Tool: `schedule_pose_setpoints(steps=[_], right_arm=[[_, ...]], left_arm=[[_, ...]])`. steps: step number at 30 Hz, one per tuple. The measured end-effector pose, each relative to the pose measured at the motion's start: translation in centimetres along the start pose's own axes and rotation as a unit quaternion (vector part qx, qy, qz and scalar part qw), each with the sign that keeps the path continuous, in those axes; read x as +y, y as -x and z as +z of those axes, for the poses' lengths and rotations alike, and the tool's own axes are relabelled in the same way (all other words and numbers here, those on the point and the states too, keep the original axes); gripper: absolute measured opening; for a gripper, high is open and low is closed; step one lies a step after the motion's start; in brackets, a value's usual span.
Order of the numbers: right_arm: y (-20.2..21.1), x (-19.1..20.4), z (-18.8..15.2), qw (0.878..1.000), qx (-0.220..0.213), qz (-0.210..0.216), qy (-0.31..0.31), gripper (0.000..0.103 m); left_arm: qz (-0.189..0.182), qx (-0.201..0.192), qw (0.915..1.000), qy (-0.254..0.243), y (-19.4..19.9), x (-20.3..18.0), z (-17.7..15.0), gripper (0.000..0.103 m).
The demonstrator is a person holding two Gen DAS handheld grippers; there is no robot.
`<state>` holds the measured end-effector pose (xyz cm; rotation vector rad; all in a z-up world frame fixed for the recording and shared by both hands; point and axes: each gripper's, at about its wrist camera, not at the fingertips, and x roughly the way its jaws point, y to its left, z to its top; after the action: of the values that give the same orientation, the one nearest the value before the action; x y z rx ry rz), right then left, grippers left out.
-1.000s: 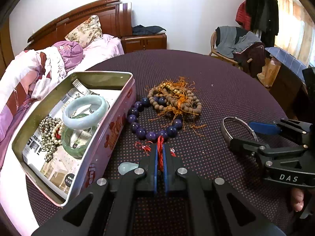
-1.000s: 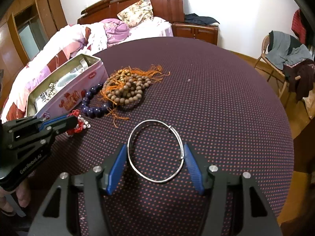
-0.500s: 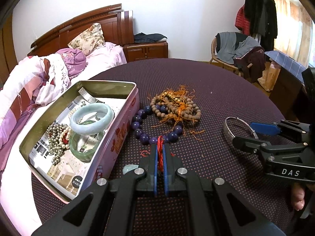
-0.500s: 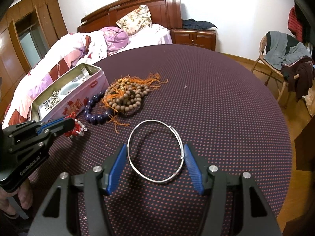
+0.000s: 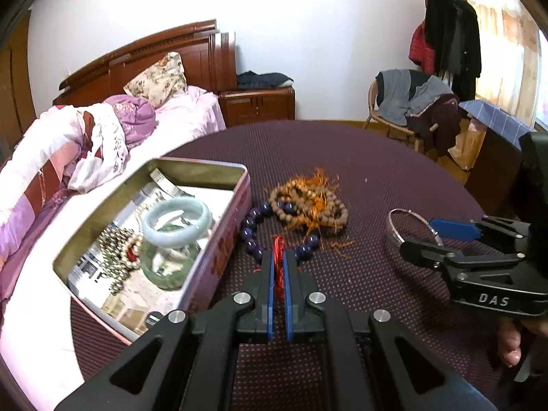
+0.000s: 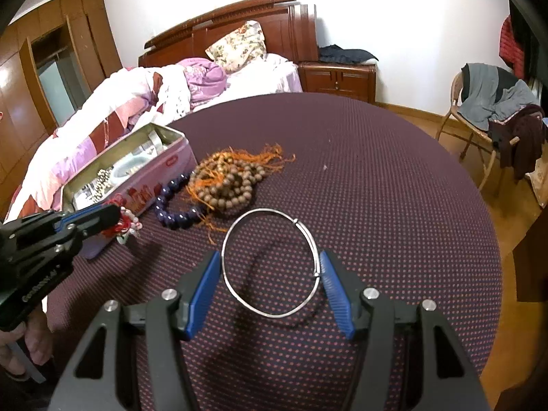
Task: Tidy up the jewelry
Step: 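Grasp the silver bangle with the right gripper while the left gripper grasps the red tassel charm, then carry both items into the tin box and open both grippers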
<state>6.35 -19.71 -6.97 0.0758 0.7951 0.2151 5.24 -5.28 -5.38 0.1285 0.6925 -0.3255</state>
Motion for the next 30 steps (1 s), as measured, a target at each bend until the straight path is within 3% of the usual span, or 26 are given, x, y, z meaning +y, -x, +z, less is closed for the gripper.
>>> schedule_pose_setpoints(steps=[9, 18, 25, 30], right_arm=[[0.7, 3.2, 3.1, 0.999, -0.023, 0.02, 0.037, 0.062], [0.2, 7.9, 6.2, 0.994, -0.047, 0.044, 0.086, 0.062], [-1.3, 11.6, 7.6, 0.99, -0.052, 0.066, 0.117, 0.062], [-3.0, 14.1, 8.0, 0.986, -0.043, 0.084, 0.136, 0.062]], left_arm=[[0.011, -0.042, 0.9989, 0.019, 3.3, 2.3, 2.1, 0.004], [0.046, -0.075, 0.9948, 0.05, 5.7, 7.1, 3.5, 0.004], [0.073, -0.081, 0.9918, 0.067, 5.8, 10.2, 3.7, 0.004], [0.084, -0.064, 0.9917, 0.074, 4.0, 11.8, 3.4, 0.004]])
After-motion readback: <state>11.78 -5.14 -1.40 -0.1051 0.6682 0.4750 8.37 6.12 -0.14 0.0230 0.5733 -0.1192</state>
